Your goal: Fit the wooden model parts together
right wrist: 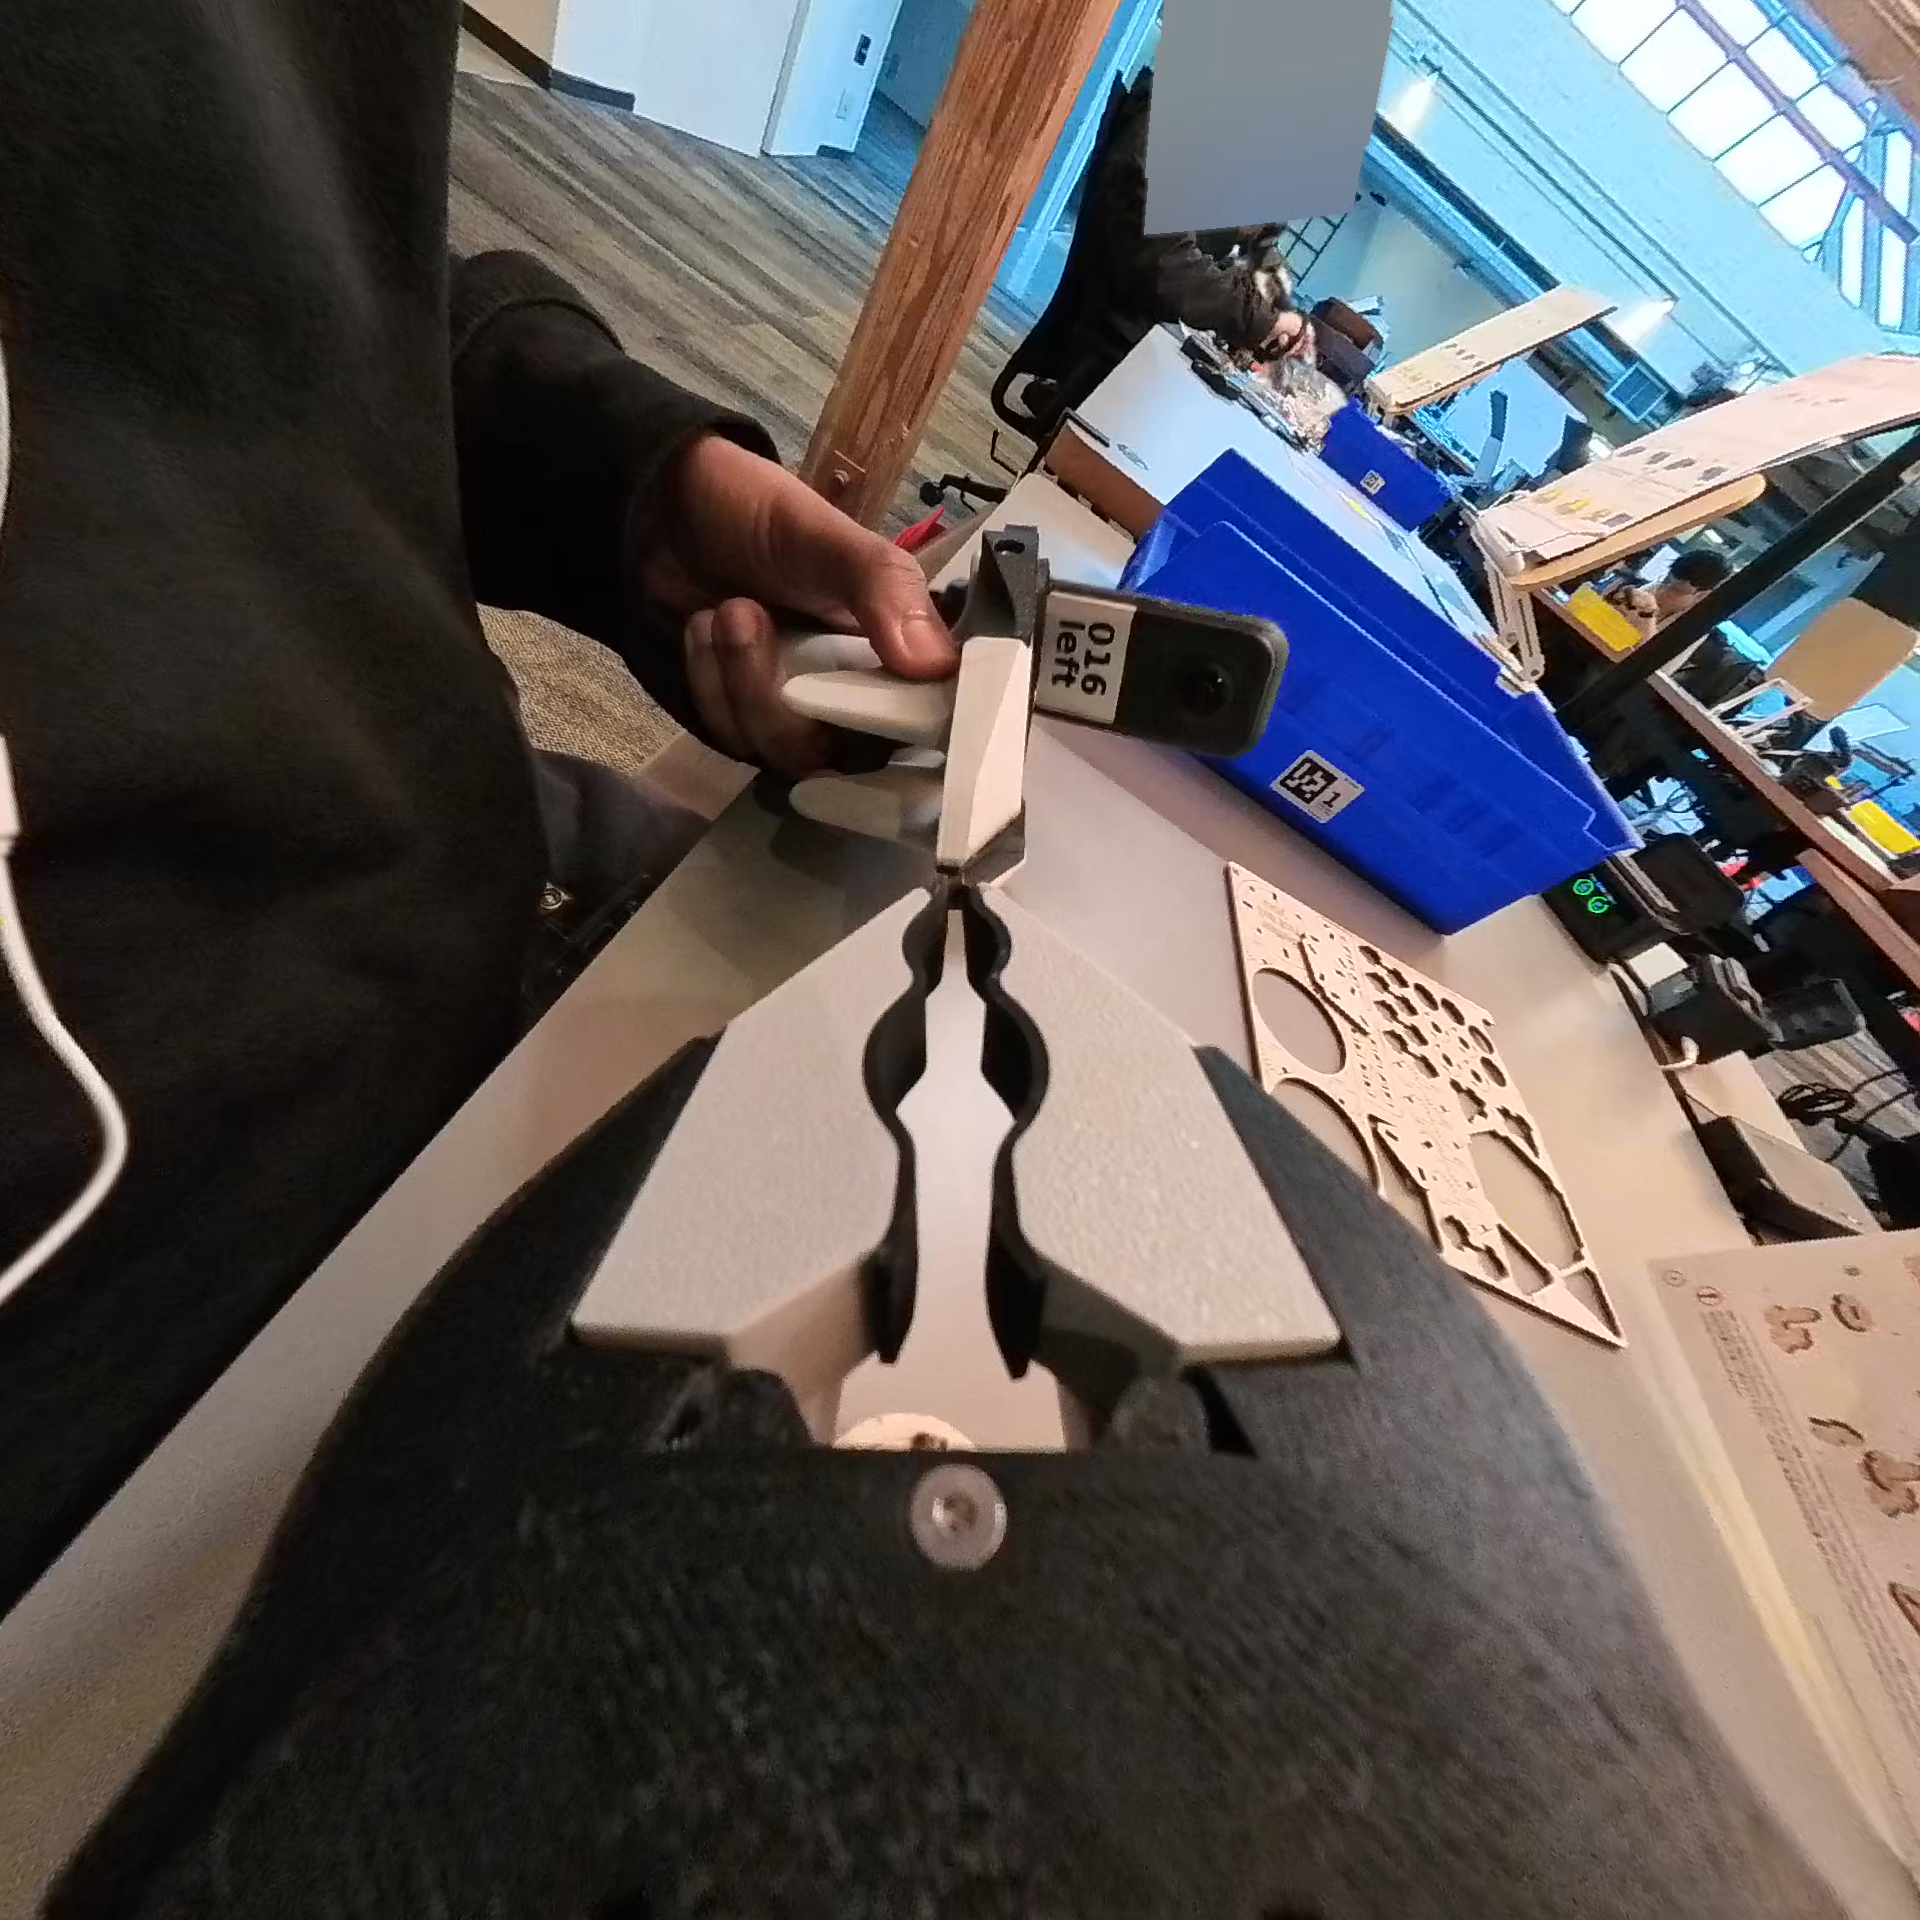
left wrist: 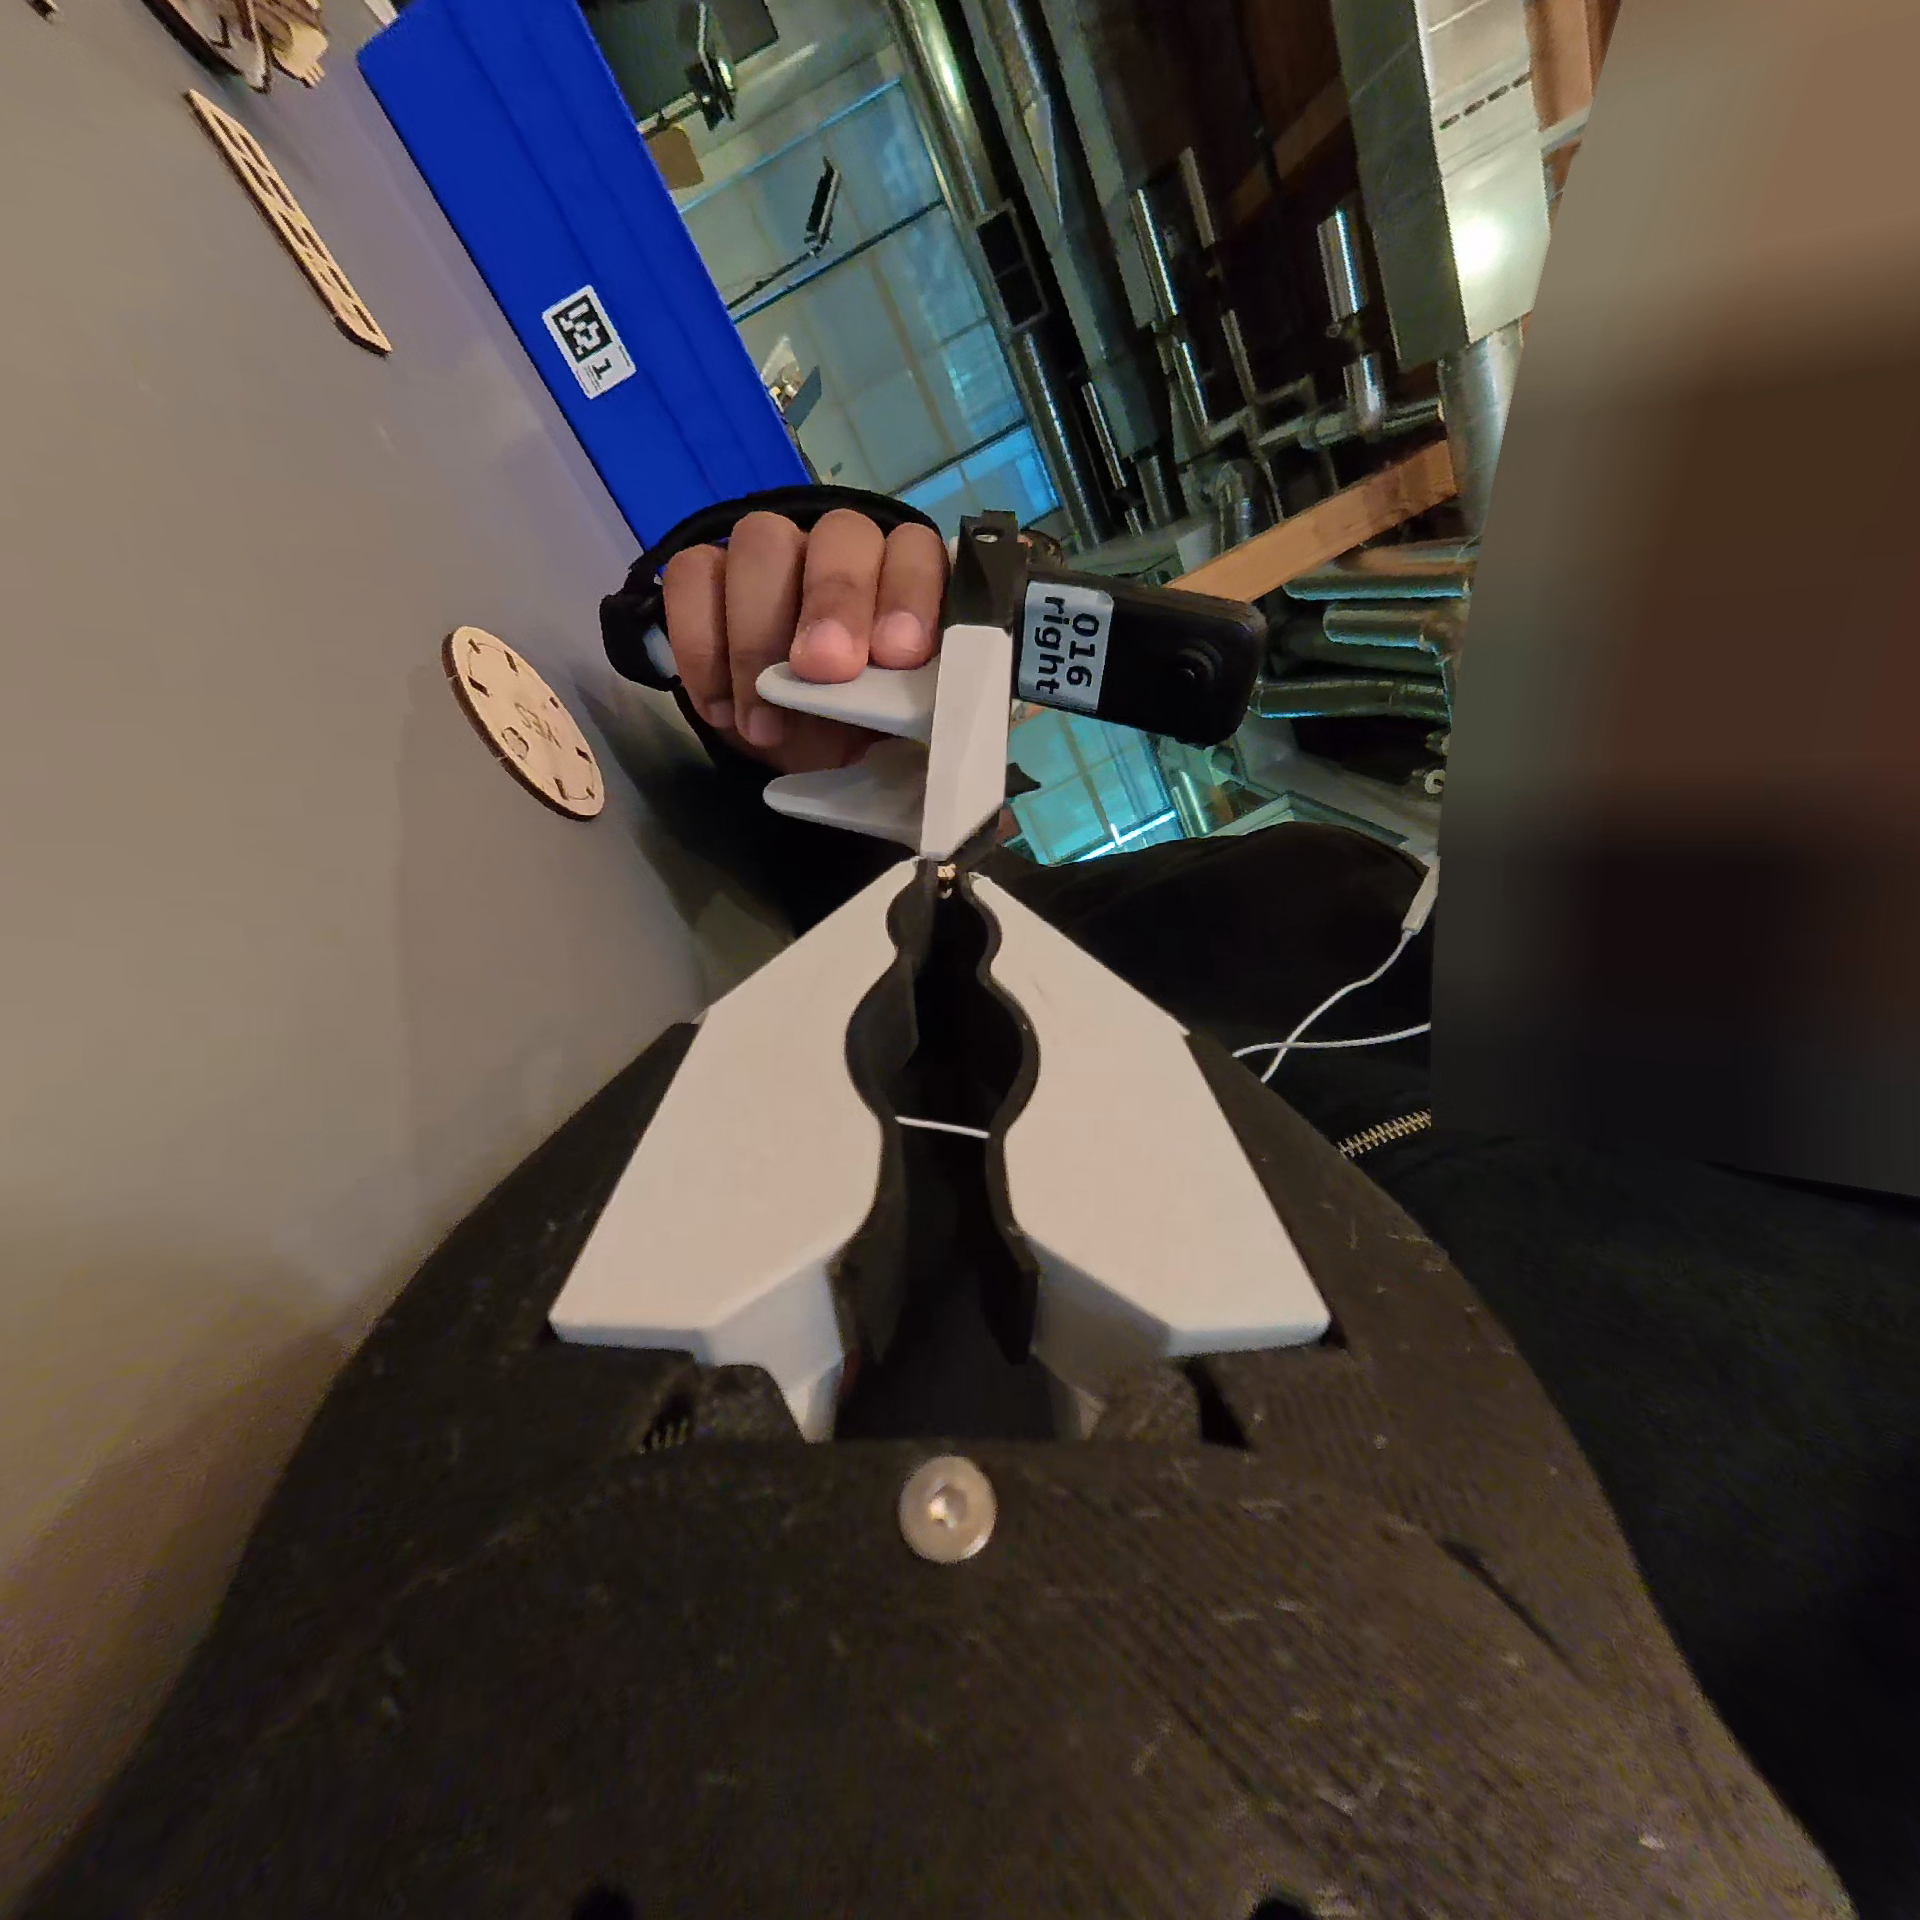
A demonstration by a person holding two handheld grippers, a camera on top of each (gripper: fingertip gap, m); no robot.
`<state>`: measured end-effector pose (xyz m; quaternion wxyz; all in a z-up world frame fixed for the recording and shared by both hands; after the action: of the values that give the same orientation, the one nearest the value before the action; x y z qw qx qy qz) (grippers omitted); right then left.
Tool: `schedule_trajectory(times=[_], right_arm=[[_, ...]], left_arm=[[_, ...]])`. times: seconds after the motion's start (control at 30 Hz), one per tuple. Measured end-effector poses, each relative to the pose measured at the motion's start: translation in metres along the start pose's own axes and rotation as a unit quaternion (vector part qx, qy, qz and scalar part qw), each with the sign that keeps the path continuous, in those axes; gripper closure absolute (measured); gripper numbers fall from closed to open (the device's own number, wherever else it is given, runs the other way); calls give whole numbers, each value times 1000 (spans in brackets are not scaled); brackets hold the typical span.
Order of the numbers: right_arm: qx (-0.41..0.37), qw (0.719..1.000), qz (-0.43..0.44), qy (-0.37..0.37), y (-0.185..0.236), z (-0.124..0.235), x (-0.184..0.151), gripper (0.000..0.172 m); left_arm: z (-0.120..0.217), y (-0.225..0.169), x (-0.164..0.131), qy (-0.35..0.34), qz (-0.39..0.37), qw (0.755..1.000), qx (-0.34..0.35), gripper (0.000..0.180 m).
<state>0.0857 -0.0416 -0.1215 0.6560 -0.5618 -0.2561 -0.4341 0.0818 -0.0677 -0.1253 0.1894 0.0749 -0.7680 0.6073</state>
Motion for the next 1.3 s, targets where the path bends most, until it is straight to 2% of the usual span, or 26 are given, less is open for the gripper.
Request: schedule_trajectory(times=[0.2, 0.33, 0.63, 0.8, 0.97, 1.03, 1.13, 1.23, 1.3], right_arm=[[12, 1000, -22, -8, 0, 2, 4, 171], [35, 996, -82, -19, -2, 5, 8, 171], [56, 986, -153, -20, -4, 5, 8, 171], [51, 970, -233, -41, -16, 10, 8, 171], [45, 934, -352, -35, -36, 24, -12, 171], [25, 920, -390, 18, -45, 35, -30, 171], [-2, 899, -408, 163, -55, 57, -61, 171], [-5, 854, -414, 316, -52, 74, -85, 171], [17, 827, -411, 384, -41, 76, -94, 172]], left_arm=[[-2, -3, -1, 4, 10, 1000, -19, 180], [-5, -6, -2, 4, 11, 999, -38, 178], [-3, -6, -1, -3, 4, 999, -38, 177], [1, -5, 3, -20, -31, 999, -7, 166], [-3, 6, 6, -6, -87, 993, 78, 159], [-9, 11, 9, 16, -109, 987, 119, 156], [-26, 20, 7, 91, -155, 970, 164, 141], [-43, 41, 5, 175, -200, 939, 219, 129], [-52, 55, 6, 206, -234, 916, 251, 127]])
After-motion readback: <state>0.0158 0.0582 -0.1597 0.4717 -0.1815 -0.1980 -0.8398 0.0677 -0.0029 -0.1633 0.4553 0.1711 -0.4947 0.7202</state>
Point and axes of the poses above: each gripper's, where its closed fingertips meet, z back along the fingers, x out of its top, y = z × x across the jaws, the point moved 2 cm from there along z, back along the fingers, and after that the axes turned 2 degrees about z, right-handed, at the moved point
